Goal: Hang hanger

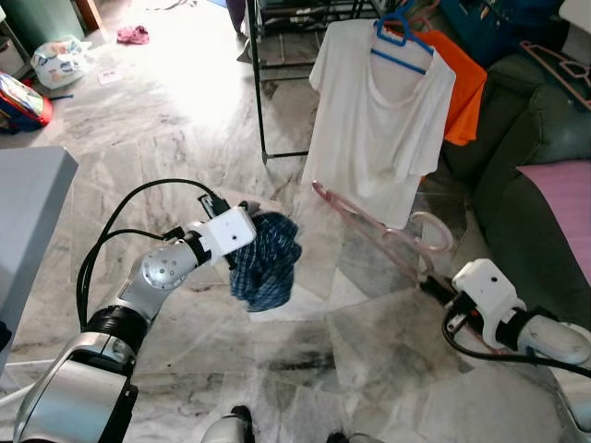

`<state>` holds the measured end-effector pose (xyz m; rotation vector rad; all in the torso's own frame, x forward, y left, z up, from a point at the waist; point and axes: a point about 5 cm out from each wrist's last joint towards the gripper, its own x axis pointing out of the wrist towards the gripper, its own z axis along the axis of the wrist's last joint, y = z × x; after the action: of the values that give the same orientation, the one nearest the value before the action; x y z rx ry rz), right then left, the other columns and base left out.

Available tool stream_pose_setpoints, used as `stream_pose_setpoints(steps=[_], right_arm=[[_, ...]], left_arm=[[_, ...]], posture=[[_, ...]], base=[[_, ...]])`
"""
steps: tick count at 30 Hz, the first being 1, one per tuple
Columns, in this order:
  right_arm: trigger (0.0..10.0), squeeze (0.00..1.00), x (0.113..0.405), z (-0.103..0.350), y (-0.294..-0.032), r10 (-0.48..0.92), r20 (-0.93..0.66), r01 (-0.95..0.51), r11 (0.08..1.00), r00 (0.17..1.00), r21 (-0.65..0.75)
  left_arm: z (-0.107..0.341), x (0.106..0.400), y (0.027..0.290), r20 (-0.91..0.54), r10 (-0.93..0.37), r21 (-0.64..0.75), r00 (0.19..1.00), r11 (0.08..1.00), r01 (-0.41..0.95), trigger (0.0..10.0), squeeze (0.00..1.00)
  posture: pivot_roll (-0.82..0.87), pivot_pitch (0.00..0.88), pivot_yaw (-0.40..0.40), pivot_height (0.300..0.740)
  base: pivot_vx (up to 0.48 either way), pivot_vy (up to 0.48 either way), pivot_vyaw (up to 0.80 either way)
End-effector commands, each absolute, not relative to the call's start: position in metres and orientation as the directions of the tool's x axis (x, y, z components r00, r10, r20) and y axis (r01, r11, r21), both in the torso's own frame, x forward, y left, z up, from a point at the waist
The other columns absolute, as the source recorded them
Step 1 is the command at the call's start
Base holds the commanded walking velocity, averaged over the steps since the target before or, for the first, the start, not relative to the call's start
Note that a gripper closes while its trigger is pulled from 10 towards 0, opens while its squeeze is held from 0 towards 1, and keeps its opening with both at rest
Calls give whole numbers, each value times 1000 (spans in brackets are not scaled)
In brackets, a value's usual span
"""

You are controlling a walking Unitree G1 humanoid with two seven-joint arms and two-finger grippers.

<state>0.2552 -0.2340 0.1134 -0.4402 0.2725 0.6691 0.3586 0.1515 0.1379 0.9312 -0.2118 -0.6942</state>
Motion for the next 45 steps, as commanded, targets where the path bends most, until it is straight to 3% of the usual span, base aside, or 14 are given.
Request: stream_pose_setpoints(steps=[1,11,20,27,33,37,45], right_arm=[[10000,0,246,114,-226,609,-401,-722,647,684,-247],[10000,0,226,112,-218,707,-480,-838,531,520,-126],[10000,0,222,103,-222,697,-542,-857,508,468,-88],[10000,0,237,90,-221,635,-524,-790,600,568,-129],[10000,0,241,78,-225,591,-524,-743,657,613,-129],[10000,0,246,62,-231,530,-526,-663,743,665,-89],[10000,0,254,49,-228,501,-518,-612,789,693,-54]], left_arm=[[140,358,152,-133,-647,843,751,325,430,10000,0],[143,353,142,-99,-716,886,691,252,388,10000,0],[156,352,142,-19,-756,900,654,272,340,10000,0],[170,345,129,66,-826,874,560,318,367,10000,0],[181,345,128,132,-829,863,543,366,349,10000,0],[194,341,117,194,-852,863,486,384,330,10000,0],[203,331,98,239,-886,859,396,383,339,10000,0]], posture=[[23,236,28,740],[31,239,32,740],[42,243,36,740],[50,244,50,740],[53,246,51,740],[60,248,50,740],[70,248,47,740]], base=[[0,0,0],[0,0,0],[0,0,0],[0,0,0],[0,0,0],[0,0,0],[0,0,0]])
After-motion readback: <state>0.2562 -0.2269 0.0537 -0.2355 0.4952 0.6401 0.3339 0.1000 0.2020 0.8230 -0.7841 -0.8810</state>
